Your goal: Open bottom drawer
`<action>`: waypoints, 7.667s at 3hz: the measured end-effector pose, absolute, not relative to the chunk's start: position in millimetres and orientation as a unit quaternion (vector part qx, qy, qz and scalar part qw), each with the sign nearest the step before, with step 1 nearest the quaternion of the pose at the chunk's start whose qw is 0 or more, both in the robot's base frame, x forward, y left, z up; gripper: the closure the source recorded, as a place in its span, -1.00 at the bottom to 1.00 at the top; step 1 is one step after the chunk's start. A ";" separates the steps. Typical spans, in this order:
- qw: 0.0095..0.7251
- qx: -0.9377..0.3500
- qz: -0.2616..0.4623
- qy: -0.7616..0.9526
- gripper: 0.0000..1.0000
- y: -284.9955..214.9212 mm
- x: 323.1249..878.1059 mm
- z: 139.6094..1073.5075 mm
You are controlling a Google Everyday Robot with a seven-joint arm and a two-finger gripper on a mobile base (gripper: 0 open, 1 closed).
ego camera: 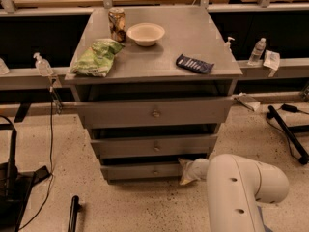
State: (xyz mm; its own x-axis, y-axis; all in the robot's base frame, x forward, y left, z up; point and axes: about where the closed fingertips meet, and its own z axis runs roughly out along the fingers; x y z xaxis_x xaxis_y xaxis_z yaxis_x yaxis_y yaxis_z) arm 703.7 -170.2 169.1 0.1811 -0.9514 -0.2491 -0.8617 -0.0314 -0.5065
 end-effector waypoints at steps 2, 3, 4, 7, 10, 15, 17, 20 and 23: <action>0.299 -0.695 -0.018 0.653 -0.22 -181.4 682.7 174.5; 0.302 -0.693 0.003 0.654 -0.22 -184.0 665.1 183.3; 0.286 -0.692 0.035 0.662 -0.20 -186.4 639.4 179.6; 0.268 -0.692 0.055 0.668 -0.16 -187.6 620.3 178.6; 0.268 -0.693 0.055 0.667 -0.57 -187.5 620.1 179.1; 0.331 -0.708 0.078 0.619 -0.66 -150.9 634.8 235.5; 0.350 -0.688 0.074 0.632 0.43 -158.0 658.1 238.1; 0.357 -0.664 0.037 0.656 1.00 -174.3 692.7 225.1; 0.334 -0.675 0.011 0.658 1.00 -178.7 712.6 196.5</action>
Offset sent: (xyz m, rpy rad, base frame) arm -0.0383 -0.0233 0.0140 0.1751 0.1245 -0.0218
